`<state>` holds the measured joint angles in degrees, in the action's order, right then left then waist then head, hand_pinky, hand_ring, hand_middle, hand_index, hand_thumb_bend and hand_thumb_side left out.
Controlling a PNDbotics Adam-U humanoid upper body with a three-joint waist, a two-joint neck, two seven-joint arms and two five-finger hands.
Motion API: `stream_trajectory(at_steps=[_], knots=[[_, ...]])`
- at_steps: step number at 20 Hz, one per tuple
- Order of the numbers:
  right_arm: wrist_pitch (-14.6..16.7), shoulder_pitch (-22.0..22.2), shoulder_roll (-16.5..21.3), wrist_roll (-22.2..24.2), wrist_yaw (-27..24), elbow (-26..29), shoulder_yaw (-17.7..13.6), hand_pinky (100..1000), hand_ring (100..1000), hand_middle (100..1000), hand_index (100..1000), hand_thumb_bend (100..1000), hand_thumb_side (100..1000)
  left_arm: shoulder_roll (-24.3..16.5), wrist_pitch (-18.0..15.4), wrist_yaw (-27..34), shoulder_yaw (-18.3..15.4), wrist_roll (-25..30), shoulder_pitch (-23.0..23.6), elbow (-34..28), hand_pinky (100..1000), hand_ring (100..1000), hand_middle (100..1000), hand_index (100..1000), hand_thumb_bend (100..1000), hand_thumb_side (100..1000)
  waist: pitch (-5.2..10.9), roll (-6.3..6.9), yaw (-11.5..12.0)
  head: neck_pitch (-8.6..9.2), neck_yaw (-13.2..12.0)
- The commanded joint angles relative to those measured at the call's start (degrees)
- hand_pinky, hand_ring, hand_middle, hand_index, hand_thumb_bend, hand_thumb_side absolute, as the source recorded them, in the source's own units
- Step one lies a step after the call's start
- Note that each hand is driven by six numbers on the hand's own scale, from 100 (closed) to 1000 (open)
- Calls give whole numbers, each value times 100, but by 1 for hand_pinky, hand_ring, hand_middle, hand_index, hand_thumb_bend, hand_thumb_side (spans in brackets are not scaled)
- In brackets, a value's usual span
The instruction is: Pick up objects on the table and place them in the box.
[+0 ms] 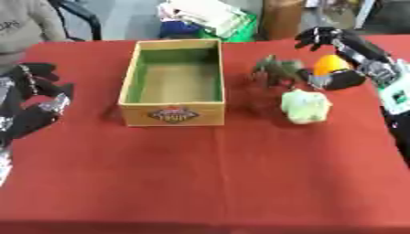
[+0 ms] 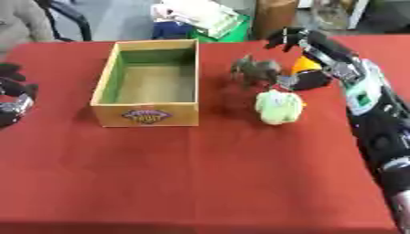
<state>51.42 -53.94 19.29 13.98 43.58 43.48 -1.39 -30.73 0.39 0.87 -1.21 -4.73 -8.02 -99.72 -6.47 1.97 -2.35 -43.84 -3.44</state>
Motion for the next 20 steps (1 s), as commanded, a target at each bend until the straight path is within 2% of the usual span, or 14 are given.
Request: stream_trajectory(at_steps=[1, 11, 15, 20], knots=[[55, -107, 83, 136, -107, 175, 20, 663, 869, 826, 811, 289, 545, -97, 2, 19, -40, 3, -46, -124, 604, 572, 575, 740, 337, 184, 91, 3, -2, -11, 8], [55, 94, 100, 822, -314, 414, 242, 696, 881, 847, 843, 375, 595, -103, 3, 20, -39, 3, -49, -124, 604, 573, 575, 740, 336, 184, 94, -4, -6, -3, 15], [55, 253, 109, 1017, -202, 396, 242, 707, 884, 852, 849, 403, 610, -105, 4, 18, -43, -1, -45, -122, 604, 573, 575, 740, 337, 184, 92, -8, 1, -4, 12], [55, 439, 107, 1028, 98, 259, 204, 717, 886, 857, 855, 435, 630, -106, 4, 17, -40, 1, -50, -123, 604, 573, 575, 740, 336, 185, 85, -9, 3, -2, 8]])
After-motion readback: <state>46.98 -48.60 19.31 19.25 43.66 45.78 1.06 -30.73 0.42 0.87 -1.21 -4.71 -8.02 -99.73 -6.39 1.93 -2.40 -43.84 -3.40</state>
